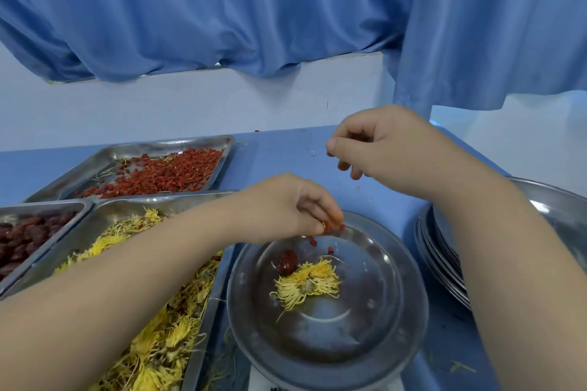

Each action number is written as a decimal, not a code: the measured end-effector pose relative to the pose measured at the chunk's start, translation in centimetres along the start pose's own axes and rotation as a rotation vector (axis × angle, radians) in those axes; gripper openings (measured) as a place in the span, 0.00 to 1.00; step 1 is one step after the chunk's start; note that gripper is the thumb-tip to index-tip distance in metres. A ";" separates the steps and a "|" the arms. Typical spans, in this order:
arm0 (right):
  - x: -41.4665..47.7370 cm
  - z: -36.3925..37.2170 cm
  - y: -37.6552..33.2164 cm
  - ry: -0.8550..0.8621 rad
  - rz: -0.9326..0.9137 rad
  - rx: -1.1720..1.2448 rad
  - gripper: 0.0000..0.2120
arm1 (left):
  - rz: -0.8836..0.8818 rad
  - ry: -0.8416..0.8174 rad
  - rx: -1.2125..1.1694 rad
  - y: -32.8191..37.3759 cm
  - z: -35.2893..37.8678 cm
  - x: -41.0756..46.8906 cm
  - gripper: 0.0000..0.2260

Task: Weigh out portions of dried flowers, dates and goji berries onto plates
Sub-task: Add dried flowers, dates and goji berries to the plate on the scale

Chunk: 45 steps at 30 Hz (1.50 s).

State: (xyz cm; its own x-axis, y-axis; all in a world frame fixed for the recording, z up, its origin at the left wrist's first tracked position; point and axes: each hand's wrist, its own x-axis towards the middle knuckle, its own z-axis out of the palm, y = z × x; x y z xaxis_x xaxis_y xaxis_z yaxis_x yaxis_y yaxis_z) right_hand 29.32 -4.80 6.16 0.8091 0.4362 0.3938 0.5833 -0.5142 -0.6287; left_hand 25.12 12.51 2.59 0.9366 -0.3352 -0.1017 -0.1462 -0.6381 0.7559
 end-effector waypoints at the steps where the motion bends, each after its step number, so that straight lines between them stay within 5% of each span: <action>1: -0.1 -0.3 -0.1 -0.002 0.005 0.002 0.09 | -0.004 -0.002 -0.009 0.0 0.0 -0.2 0.11; 10: -1.0 -1.7 -1.1 -0.045 0.042 -0.002 0.09 | -0.009 0.251 0.100 -0.2 0.1 -1.0 0.11; 35: -1.3 -1.9 -1.4 -0.097 0.037 -0.046 0.08 | 0.033 0.320 -0.016 -0.8 1.4 -1.1 0.07; 45: -2.0 -3.0 -1.9 -0.058 0.036 -0.137 0.08 | 0.037 0.315 -0.124 -1.7 1.2 -1.9 0.17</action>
State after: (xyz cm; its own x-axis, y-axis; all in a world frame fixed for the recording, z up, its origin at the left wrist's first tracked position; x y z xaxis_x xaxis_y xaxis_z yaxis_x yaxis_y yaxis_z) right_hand 26.77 -6.89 8.56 0.8264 0.4557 0.3308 0.5617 -0.6243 -0.5429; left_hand 23.21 13.33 0.72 0.9866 -0.1131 0.1176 -0.1602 -0.5342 0.8300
